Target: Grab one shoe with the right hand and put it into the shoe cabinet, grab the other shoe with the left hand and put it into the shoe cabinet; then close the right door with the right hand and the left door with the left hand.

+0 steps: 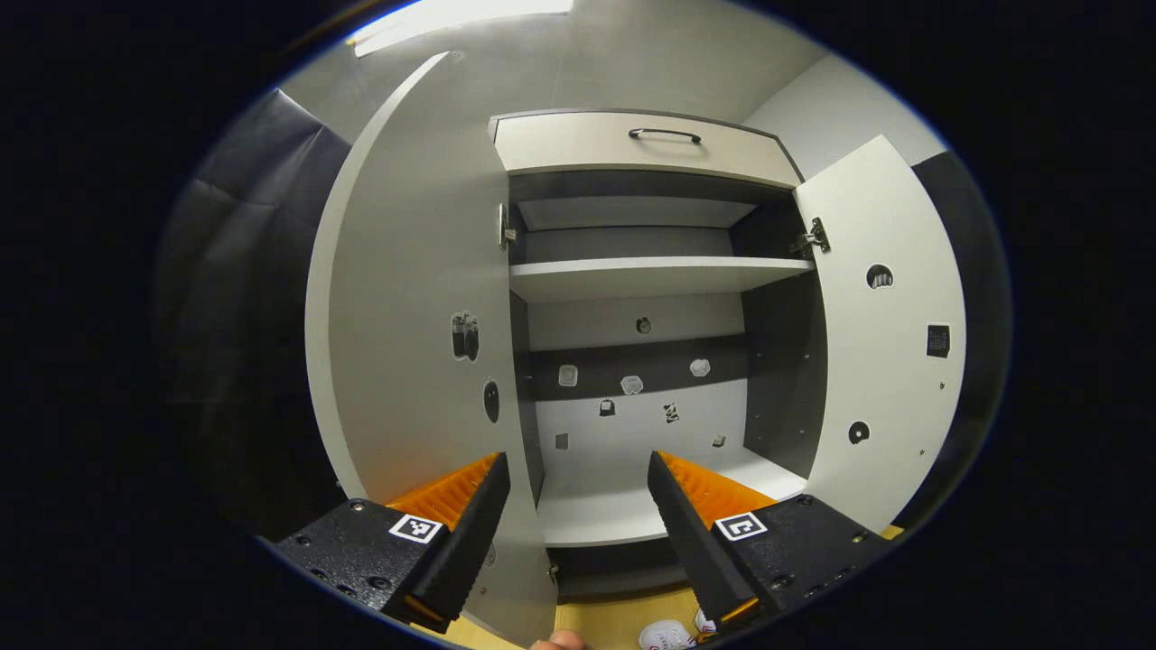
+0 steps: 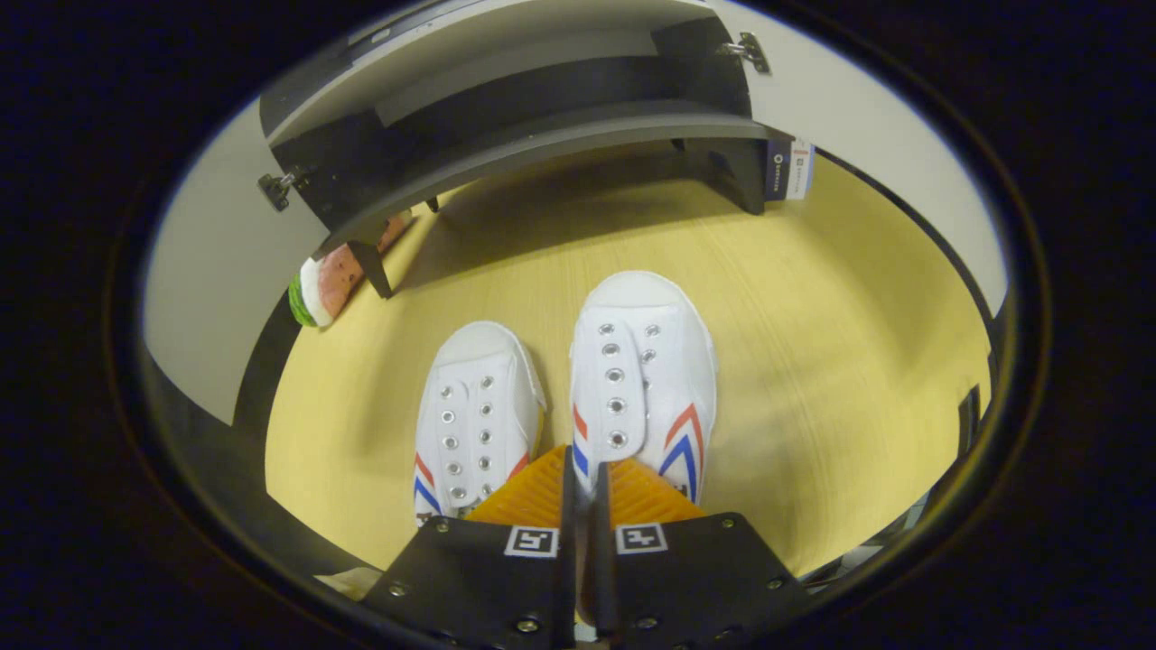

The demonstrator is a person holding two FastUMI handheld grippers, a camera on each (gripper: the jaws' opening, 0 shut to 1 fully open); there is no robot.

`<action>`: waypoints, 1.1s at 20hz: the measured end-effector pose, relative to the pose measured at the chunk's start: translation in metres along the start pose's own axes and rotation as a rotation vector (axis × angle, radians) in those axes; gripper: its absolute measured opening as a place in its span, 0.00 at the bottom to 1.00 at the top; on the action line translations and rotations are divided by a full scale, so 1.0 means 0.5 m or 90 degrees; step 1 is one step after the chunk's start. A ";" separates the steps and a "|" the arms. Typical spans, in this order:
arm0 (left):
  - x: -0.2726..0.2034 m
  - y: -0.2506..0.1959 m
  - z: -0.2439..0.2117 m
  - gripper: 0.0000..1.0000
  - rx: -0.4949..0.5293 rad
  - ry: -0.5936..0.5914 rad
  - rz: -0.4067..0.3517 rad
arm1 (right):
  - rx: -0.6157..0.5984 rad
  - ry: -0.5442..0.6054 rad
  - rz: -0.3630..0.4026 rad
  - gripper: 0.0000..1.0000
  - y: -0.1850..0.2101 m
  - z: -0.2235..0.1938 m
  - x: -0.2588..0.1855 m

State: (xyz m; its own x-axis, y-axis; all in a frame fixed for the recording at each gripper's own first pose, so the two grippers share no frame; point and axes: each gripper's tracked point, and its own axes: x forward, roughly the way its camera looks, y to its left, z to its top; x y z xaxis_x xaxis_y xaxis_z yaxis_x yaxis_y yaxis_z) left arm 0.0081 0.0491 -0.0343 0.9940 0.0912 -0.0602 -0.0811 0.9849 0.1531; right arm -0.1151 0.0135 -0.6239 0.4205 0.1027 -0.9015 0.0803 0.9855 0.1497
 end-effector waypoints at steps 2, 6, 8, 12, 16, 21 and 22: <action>0.001 0.001 0.000 0.94 0.002 -0.001 0.001 | -0.028 -0.010 -0.010 0.01 0.000 0.002 -0.024; 0.001 0.001 0.002 0.94 -0.003 -0.003 -0.001 | 0.034 -0.052 0.035 0.01 0.013 0.052 -0.065; 0.000 0.002 0.003 0.94 -0.004 -0.005 0.000 | 0.063 -0.074 0.049 0.00 0.010 0.084 -0.084; 0.000 0.001 0.003 0.94 -0.005 -0.008 0.002 | 0.095 -0.099 0.075 0.00 0.017 0.128 -0.115; -0.001 0.001 0.005 0.94 -0.011 -0.010 -0.004 | 0.115 -0.124 0.099 0.00 0.041 0.164 -0.149; -0.001 0.000 0.004 0.94 -0.007 -0.011 -0.006 | 0.132 -0.205 0.151 0.00 0.061 0.274 -0.266; -0.002 0.000 0.005 0.94 -0.006 -0.012 -0.006 | 0.131 -0.224 0.161 0.00 0.065 0.302 -0.290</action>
State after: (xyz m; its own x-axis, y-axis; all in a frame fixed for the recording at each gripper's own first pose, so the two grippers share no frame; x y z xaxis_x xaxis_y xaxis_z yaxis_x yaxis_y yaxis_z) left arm 0.0073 0.0486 -0.0320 0.9959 0.0798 -0.0427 -0.0730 0.9871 0.1427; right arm -0.0371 0.0104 -0.4269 0.7270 0.2486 -0.6401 0.0992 0.8844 0.4561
